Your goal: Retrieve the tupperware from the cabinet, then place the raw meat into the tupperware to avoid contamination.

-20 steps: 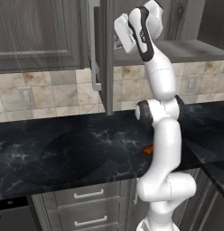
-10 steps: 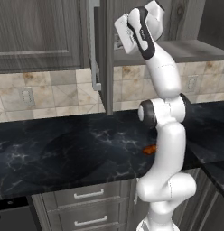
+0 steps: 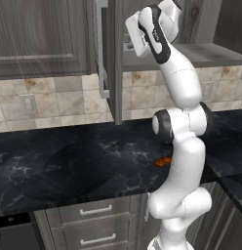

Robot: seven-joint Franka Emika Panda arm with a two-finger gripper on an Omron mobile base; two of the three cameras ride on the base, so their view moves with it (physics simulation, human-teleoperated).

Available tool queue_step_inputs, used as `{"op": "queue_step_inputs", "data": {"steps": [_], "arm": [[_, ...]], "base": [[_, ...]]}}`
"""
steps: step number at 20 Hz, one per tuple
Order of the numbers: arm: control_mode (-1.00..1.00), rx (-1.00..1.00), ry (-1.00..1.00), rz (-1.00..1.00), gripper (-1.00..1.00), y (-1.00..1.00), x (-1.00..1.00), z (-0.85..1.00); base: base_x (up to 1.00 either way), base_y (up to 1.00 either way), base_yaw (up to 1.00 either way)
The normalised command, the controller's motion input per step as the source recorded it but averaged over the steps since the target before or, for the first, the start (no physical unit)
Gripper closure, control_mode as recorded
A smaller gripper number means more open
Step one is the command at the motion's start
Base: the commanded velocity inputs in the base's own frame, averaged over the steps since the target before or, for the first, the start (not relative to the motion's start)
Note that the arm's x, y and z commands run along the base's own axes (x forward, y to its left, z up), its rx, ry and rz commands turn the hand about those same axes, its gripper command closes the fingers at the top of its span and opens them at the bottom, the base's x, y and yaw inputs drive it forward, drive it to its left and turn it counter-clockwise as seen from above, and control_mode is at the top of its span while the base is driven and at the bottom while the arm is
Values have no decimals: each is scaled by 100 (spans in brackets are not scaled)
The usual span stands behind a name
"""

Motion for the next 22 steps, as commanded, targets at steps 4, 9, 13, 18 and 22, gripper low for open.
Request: {"op": "queue_step_inputs", "data": {"steps": [4, 9, 13, 18, 22], "arm": [[-100, 0, 0, -1, 100, -3, -31, 29], [-100, 0, 0, -1, 100, 0, -38, 10], [-100, 0, 0, -2, 100, -6, -49, 2], [-100, 0, 0, -2, 100, -7, -63, 0], [-100, 0, 0, -4, 100, -7, -74, 0]], "base": [[0, 0, 0], [0, 0, 0], [0, 0, 0], [0, 0, 0], [0, 0, 0]]}}
